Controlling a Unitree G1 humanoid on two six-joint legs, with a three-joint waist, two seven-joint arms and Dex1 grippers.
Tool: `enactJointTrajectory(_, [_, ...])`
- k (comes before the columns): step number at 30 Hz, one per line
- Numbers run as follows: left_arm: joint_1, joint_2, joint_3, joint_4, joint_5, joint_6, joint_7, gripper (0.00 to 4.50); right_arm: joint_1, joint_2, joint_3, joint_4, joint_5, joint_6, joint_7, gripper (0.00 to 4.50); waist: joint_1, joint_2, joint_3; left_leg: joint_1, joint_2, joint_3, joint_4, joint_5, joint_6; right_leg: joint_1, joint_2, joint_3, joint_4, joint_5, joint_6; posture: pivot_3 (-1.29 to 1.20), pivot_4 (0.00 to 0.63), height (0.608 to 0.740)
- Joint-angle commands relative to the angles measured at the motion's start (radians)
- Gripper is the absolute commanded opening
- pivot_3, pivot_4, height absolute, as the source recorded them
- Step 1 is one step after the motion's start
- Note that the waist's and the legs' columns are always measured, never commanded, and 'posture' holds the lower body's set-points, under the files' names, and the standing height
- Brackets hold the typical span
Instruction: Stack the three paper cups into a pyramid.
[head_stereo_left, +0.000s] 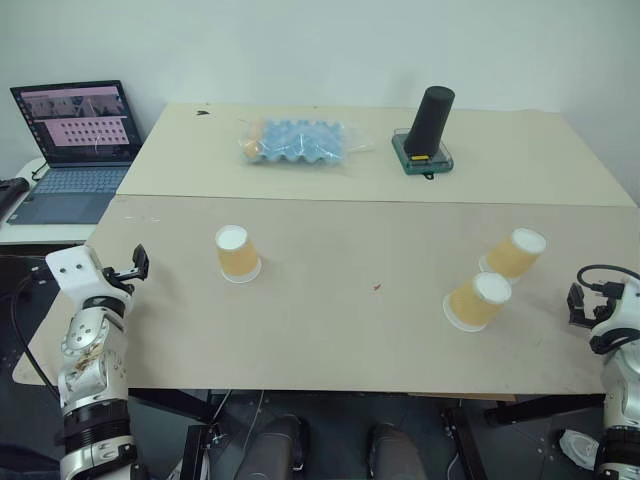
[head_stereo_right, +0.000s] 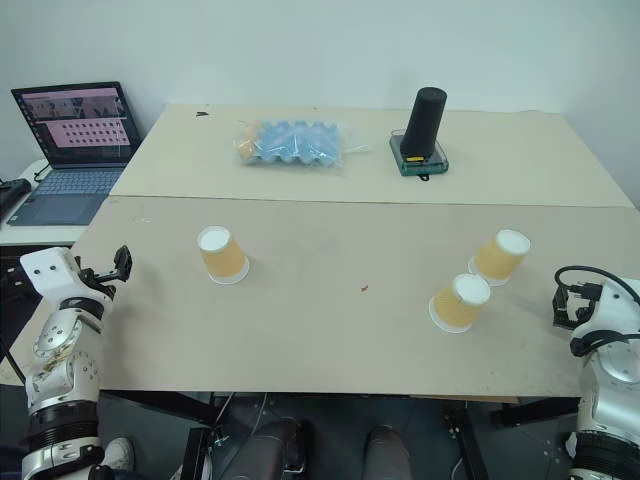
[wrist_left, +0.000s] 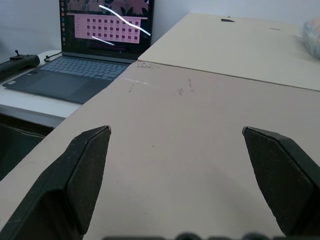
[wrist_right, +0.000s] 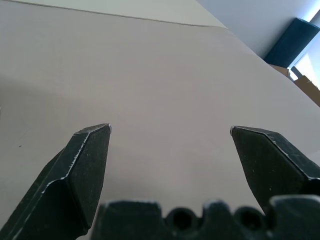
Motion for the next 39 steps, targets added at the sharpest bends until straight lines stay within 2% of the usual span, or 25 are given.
enactJointTrajectory(1, [-0.028, 0.009, 0.035, -0.061, -0.054, 0.004, -0.015, 4.5, -0.022, -0.012, -0.024, -0.006, 0.004, -0.03, -0.002, 4.45, 0.0, 0.0, 0.0, 0.0, 0.0, 0.0, 0.0, 0.0, 0.0, 0.0, 0.0, 0.0, 0.0, 0.0, 0.0, 0.0, 0.15, 0.726])
enactJointTrajectory(4, [-0.078, 0.03, 0.066, -0.144, -0.19, 0.067, -0.082, 4.5, -0.037, -0.011, -0.016, 0.011, 0.001, -0.036, -0.001, 4.45, 0.0, -0.001, 0.0, 0.0, 0.0, 0.0, 0.0, 0.0, 0.0, 0.0, 0.0, 0.0, 0.0, 0.0, 0.0, 0.0, 0.15, 0.726])
enactJointTrajectory(8, [-0.117, 0.101, -0.026, -0.453, -0.385, 0.243, -0.205, 4.5, -0.048, -0.019, -0.011, 0.03, -0.007, -0.038, 0.004, 4.45, 0.002, -0.001, 0.001, 0.0, 0.0, 0.0, 0.001, 0.0, 0.0, 0.0, 0.0, 0.0, 0.0, 0.001, -0.001, 0.0, 0.15, 0.726])
enactJointTrajectory(11, [-0.133, 0.163, -0.052, -0.604, -0.541, 0.366, -0.256, 4.5, -0.051, -0.022, -0.013, 0.034, -0.008, -0.039, 0.002, 4.45, -0.003, 0.0, 0.0, 0.0, 0.0, 0.001, 0.0, 0.0, 0.001, 0.0, 0.0, 0.002, -0.001, 0.001, -0.001, 0.0, 0.15, 0.726])
enactJointTrajectory(14, [-0.078, 0.275, -0.149, -0.754, -0.661, 0.506, -0.38, 4.5, -0.045, -0.021, -0.019, 0.028, -0.008, -0.037, -0.001, 4.45, -0.01, 0.002, -0.001, 0.0, 0.0, 0.003, 0.0, 0.0, 0.002, 0.0, 0.0, 0.005, 0.0, 0.001, -0.001, 0.0, 0.15, 0.726])
enactJointTrajectory(17, [-0.011, 0.381, -0.277, -0.817, -0.589, 0.538, -0.495, 4.5, -0.032, -0.025, -0.03, 0.012, -0.005, -0.034, -0.002, 4.45, -0.015, 0.004, -0.001, 0.003, 0.0, 0.004, -0.002, 0.003, 0.005, 0.002, 0.003, 0.01, 0.001, 0.0, -0.002, 0.0, 0.15, 0.726])
enactJointTrajectory(19, [0.018, 0.414, -0.328, -0.794, -0.511, 0.504, -0.543, 4.5, -0.016, -0.039, -0.045, -0.004, 0.004, -0.03, 0.013, 4.45, -0.016, 0.004, -0.001, 0.009, 0.0, 0.005, -0.006, 0.004, 0.007, 0.003, 0.005, 0.014, 0.0, 0.0, -0.003, 0.0, 0.15, 0.726])
enactJointTrajectory(22, [0.019, 0.421, -0.393, -0.756, -0.429, 0.447, -0.61, 4.5, 0.039, -0.106, -0.084, -0.036, 0.052, -0.02, 0.134, 4.45, -0.014, 0.004, 0.0, 0.014, 0.0, 0.007, -0.01, 0.004, 0.006, 0.003, 0.007, 0.021, 0.0, 0.0, -0.005, 0.0, 0.15, 0.726])
enactJointTrajectory(25, [-0.027, 0.4, -0.416, -0.743, -0.406, 0.429, -0.642, 4.5, 0.136, -0.191, -0.12, -0.111, 0.159, 0.054, 0.356, 4.45, -0.007, 0.005, 0.001, 0.014, 0.0, 0.009, -0.01, 0.003, 0.008, 0.002, 0.007, 0.023, -0.002, 0.0, -0.005, 0.0, 0.15, 0.726])
enactJointTrajectory(29, [-0.082, 0.364, -0.474, -0.737, -0.354, 0.381, -0.693, 4.5, 0.411, -0.294, -0.209, -0.366, 0.406, 0.251, 0.777, 4.45, 0.003, 0.004, 0.001, 0.014, 0.001, 0.009, -0.011, 0.002, 0.009, 0.003, 0.007, 0.023, -0.004, 0.0, -0.005, 0.0, 0.15, 0.726])
enactJointTrajectory(31, [-0.092, 0.349, -0.49, -0.735, -0.335, 0.363, -0.708, 4.5, 0.49, -0.314, -0.229, -0.442, 0.447, 0.283, 0.869, 4.45, 0.001, 0.003, 0.001, 0.013, 0.001, 0.009, -0.012, 0.002, 0.009, 0.004, 0.006, 0.024, -0.005, 0.0, -0.005, 0.0, 0.15, 0.726])
enactJointTrajectory(35, [-0.103, 0.333, -0.502, -0.73, -0.336, 0.363, -0.747, 4.5, 0.501, -0.318, -0.238, -0.483, 0.481, 0.317, 0.915, 4.45, -0.008, 0.001, 0.002, 0.013, 0.002, 0.011, -0.012, -0.002, 0.003, 0.004, 0.006, 0.028, -0.006, -0.001, -0.003, 0.0, 0.15, 0.726])
enactJointTrajectory(39, [-0.124, 0.307, -0.499, -0.738, -0.358, 0.384, -0.752, 4.5, 0.407, -0.304, -0.127, -0.461, 0.397, 0.29, 0.856, 4.45, -0.004, 0.0, 0.002, 0.015, 0.002, 0.011, -0.012, -0.002, 0.002, 0.002, 0.005, 0.028, -0.008, -0.003, 0.003, 0.0, 0.15, 0.726])
